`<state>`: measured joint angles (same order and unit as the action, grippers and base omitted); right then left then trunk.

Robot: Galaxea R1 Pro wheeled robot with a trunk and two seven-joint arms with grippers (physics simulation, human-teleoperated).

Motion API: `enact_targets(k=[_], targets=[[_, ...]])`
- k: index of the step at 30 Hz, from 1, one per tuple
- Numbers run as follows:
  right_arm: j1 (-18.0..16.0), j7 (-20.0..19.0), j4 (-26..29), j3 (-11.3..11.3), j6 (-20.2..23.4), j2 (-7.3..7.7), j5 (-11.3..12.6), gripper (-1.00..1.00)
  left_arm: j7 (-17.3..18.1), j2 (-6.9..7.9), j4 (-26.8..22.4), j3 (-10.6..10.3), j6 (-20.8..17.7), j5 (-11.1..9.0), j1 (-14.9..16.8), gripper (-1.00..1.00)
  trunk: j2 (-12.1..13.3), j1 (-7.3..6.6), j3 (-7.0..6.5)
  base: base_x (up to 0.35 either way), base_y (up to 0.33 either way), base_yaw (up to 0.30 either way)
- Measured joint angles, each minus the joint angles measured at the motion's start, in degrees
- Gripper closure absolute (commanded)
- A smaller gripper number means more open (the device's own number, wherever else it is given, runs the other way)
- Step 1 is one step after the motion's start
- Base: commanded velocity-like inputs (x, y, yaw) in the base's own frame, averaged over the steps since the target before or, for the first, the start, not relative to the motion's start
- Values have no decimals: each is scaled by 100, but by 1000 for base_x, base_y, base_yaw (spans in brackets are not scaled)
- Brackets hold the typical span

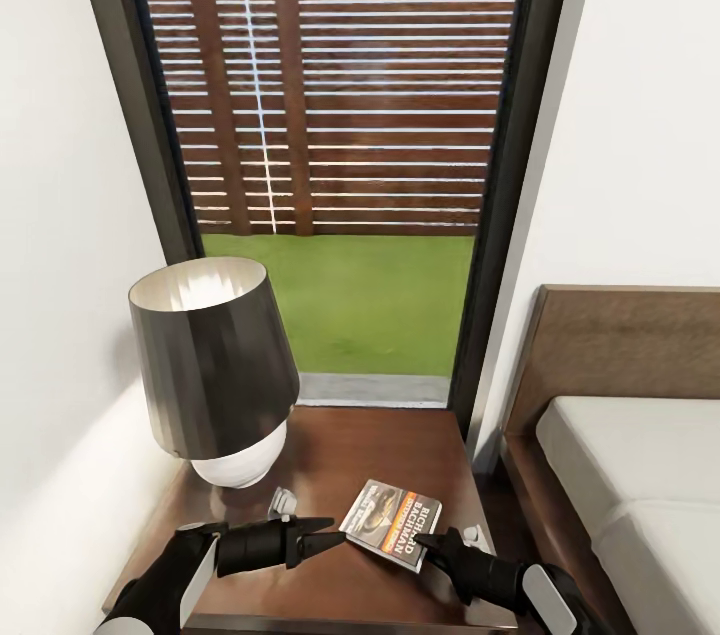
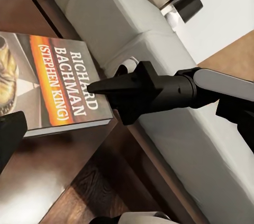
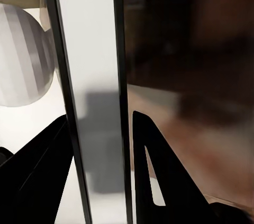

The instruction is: In the bedroom, move the book from the bed onto either nightstand, and place the two sandals side by side next to the bed.

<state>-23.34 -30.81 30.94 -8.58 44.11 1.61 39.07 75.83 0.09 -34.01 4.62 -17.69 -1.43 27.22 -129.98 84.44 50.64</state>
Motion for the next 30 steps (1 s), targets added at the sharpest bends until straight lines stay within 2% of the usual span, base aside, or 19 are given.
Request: enact_targets(k=[8, 9, 30], targets=[[0, 0, 0, -1, 0, 0, 0, 100, 1, 0, 2, 0, -1, 1, 0, -100, 0, 0, 0, 0, 0, 0], [0, 0, 0, 0, 0, 0, 0, -100, 1, 0, 2, 0, 0, 2, 0, -100, 0, 0, 0, 0, 0, 0], [0, -2, 0, -1, -2, 0, 3, -100, 9, 0, 2, 2, 1, 1, 0, -100, 0, 0, 0, 0, 0, 0]])
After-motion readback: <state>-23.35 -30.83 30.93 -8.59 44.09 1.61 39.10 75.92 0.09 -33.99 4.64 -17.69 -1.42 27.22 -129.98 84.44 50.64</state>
